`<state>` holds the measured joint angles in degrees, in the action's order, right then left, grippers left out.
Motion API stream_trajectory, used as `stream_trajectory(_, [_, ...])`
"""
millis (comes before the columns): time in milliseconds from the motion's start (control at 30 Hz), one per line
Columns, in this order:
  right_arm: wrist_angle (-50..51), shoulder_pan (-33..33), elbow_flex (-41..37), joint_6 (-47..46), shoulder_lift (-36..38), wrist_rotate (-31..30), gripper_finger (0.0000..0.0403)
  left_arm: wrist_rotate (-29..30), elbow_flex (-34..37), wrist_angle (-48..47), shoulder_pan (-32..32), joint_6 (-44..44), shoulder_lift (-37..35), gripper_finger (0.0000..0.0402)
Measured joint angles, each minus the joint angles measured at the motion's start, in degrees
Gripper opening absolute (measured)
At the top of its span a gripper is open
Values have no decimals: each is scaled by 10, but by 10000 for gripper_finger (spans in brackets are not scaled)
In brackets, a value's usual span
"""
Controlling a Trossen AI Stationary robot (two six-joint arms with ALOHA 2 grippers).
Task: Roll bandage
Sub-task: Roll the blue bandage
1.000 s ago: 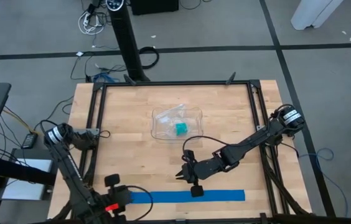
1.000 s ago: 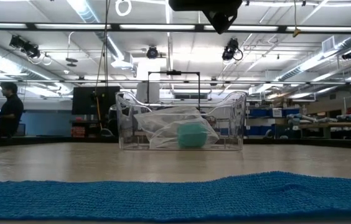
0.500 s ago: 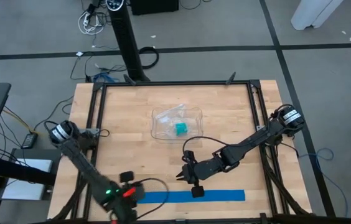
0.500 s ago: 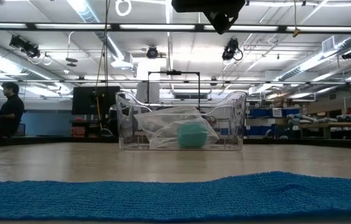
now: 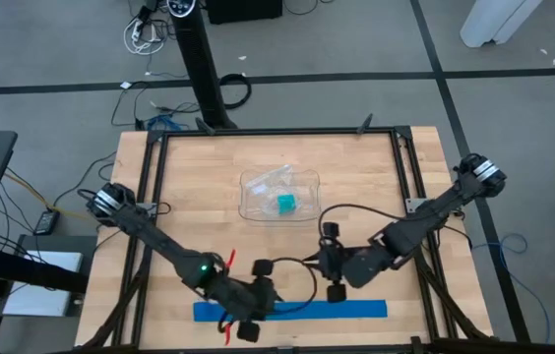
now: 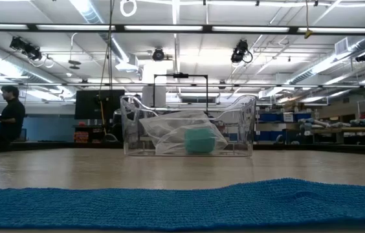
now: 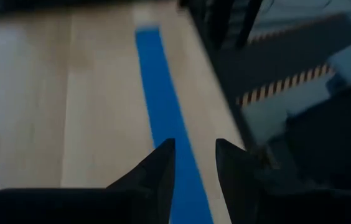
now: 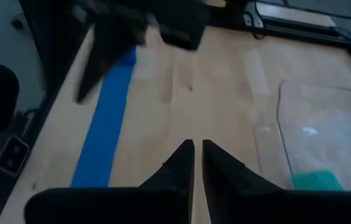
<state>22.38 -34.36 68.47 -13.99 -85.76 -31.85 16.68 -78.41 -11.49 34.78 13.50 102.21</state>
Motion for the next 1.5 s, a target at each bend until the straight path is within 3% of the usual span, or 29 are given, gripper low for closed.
stream_trajectory(200, [65, -29, 0, -46, 7, -68, 28, -20, 70, 182, 0, -62, 0, 121])
stream_trajectory(300, [65, -37, 0, -54, 7, -78, 27, -42, 126, 246, -3, -24, -5, 121])
stream_trajectory(400, [64, -39, -1, -55, 7, -76, 24, -45, 173, 247, -2, 28, -39, 121])
stream_trajectory(500, [50, -37, -16, -56, 7, -71, 23, -21, 202, 206, 10, 85, -102, 121])
stream_trajectory(667, [-21, -20, -68, -59, 7, -30, 24, 45, 213, 7, 50, 222, -184, 121])
stream_trajectory(767, [-73, -10, -102, -60, 7, -12, 24, 43, 209, -90, 71, 331, -204, 121])
stream_trajectory(933, [-132, 6, -130, -59, 7, 19, 24, -27, 210, -137, 92, 434, -194, 121])
stream_trajectory(1267, [-138, 28, -131, -57, 7, 33, 24, -162, 210, -150, 142, 484, -162, 121])
stream_trajectory(1500, [-157, 48, -131, -29, 7, 33, 24, -215, 210, -168, 152, 474, -162, 121])
